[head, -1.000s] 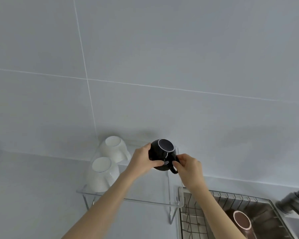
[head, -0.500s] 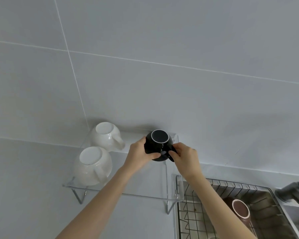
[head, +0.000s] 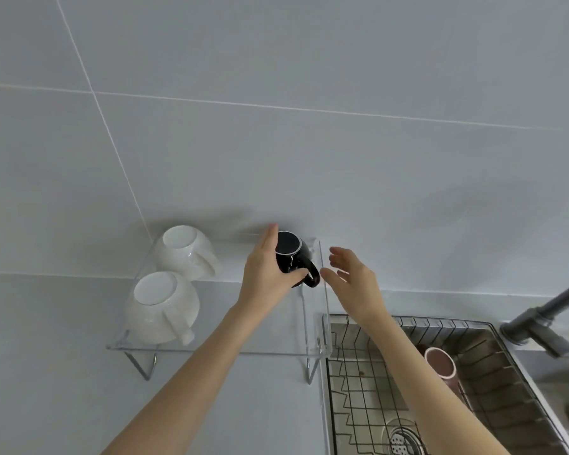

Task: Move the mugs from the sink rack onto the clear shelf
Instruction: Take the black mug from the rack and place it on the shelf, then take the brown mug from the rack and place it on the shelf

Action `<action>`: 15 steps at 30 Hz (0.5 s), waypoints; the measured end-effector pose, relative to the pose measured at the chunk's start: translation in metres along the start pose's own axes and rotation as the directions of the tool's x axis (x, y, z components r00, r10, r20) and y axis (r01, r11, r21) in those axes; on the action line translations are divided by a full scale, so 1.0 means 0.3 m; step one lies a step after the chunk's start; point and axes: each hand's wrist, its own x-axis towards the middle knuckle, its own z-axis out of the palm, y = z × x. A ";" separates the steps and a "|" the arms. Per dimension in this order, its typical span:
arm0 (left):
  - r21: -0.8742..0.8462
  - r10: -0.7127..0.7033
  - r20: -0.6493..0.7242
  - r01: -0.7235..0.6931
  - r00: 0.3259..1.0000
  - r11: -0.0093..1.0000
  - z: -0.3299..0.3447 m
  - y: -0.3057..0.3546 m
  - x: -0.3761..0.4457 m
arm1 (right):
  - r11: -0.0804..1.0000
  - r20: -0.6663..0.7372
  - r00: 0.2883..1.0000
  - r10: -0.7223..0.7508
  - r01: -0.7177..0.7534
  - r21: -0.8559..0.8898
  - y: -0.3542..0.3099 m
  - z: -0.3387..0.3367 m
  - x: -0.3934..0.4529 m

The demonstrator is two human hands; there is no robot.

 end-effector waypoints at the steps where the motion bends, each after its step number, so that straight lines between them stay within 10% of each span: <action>1: -0.012 0.048 0.022 -0.048 0.999 0.999 0.014 0.043 -0.009 | 1.000 -0.023 1.000 -0.003 0.003 0.012 0.010 -0.032 -0.021; 7: -0.071 0.217 0.287 -0.205 0.933 0.976 0.176 0.230 -0.071 | 0.986 -0.208 0.964 0.167 -0.158 0.059 0.160 -0.243 -0.177; 15: 0.014 -0.006 0.711 -0.006 0.703 1.000 0.571 0.141 -0.196 | 0.866 -0.303 0.819 0.487 -0.499 0.044 0.496 -0.447 -0.392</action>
